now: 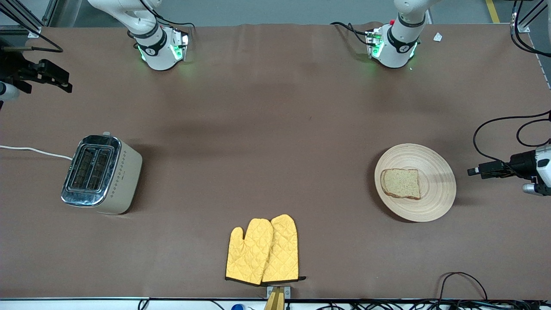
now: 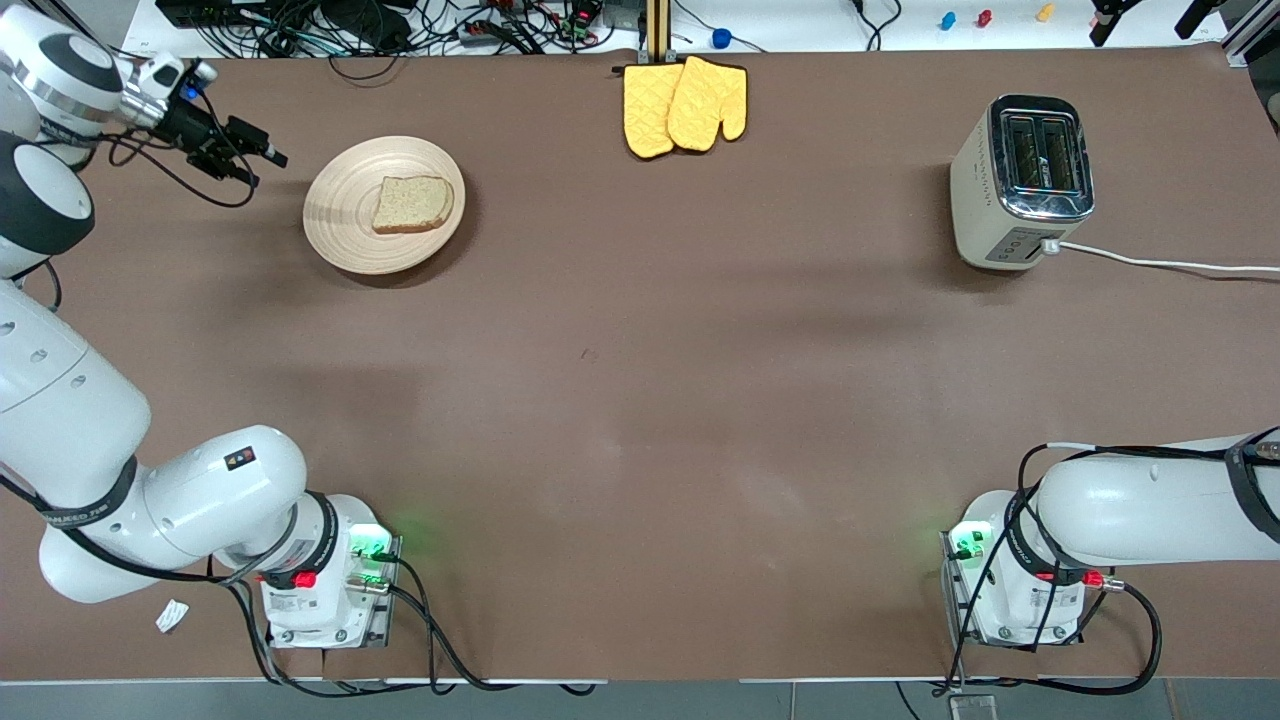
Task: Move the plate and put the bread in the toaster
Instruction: 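Move the left gripper down toward the rim of the wooden plate, then close the left gripper on the rim of the wooden plate, then slide the wooden plate with the left gripper toward the toaster, then release the plate with the left gripper while the right gripper reaches the bread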
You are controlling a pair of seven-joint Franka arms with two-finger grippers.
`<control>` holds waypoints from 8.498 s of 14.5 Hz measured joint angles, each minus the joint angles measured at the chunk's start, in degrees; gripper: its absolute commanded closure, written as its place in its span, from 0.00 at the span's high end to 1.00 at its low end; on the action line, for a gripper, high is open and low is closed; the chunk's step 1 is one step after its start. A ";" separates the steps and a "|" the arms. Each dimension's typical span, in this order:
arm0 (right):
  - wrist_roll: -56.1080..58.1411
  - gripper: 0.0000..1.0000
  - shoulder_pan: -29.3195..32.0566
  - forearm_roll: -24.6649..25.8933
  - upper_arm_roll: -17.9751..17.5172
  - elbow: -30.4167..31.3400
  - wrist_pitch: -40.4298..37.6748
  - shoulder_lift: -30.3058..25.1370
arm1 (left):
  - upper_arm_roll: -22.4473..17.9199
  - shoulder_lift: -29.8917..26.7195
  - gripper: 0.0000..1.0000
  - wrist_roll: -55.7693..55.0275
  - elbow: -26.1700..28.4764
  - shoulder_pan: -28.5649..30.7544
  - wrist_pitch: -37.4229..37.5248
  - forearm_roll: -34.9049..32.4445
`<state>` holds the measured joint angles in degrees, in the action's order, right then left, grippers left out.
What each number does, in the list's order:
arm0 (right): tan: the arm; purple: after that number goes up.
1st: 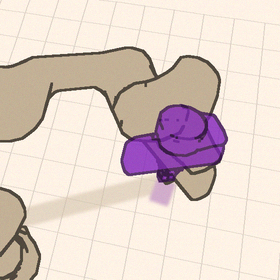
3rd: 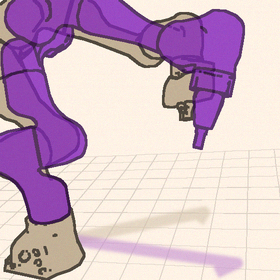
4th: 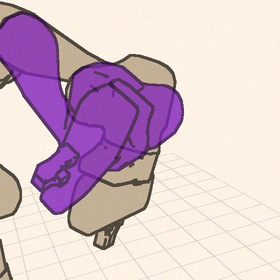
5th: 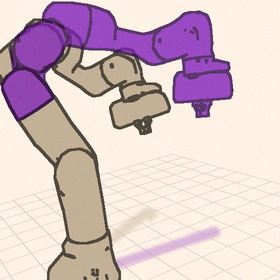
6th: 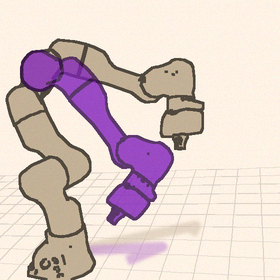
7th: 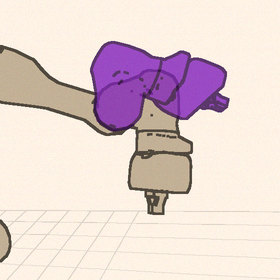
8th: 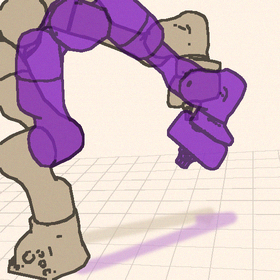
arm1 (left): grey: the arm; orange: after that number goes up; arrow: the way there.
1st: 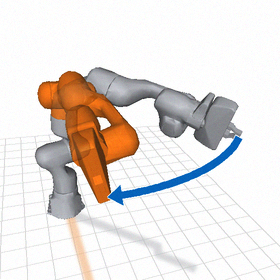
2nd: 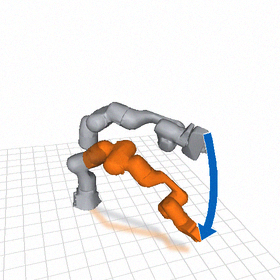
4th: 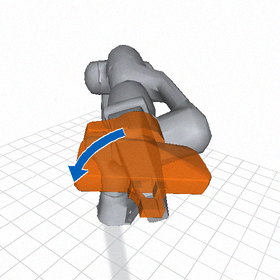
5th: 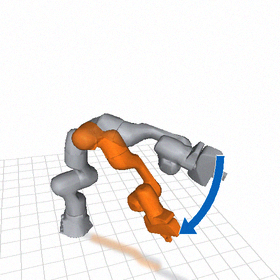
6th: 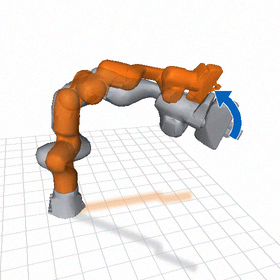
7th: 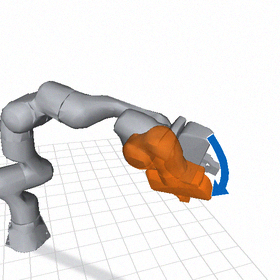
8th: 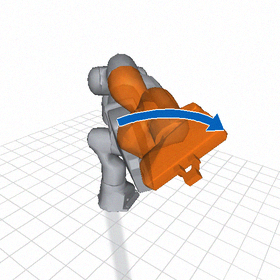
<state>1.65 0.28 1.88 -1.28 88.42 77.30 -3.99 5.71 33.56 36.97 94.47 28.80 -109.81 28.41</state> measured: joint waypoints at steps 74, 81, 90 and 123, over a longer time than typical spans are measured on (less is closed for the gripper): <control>2.31 1.00 4.85 0.57 1.12 0.04 3.88 0.64 | 20.67 13.14 0.00 4.58 4.50 -18.57 -7.16 28.58; 2.32 1.00 4.61 0.23 0.37 0.33 7.56 3.03 | 21.04 13.21 0.00 9.88 8.25 -28.20 -21.41 39.34; 2.33 1.00 4.59 -0.64 0.33 1.28 8.60 3.48 | 20.94 16.49 0.24 20.64 9.57 -32.23 -26.05 52.58; -42.21 0.62 -28.65 -6.48 -0.35 20.56 49.94 27.15 | 20.91 -13.70 1.00 -47.70 -9.45 -14.27 6.94 -27.86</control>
<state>-40.56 -28.37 -4.60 -1.63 108.98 127.24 23.16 26.62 19.86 -10.73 85.02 14.53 -102.87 0.55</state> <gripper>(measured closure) 0.278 0.000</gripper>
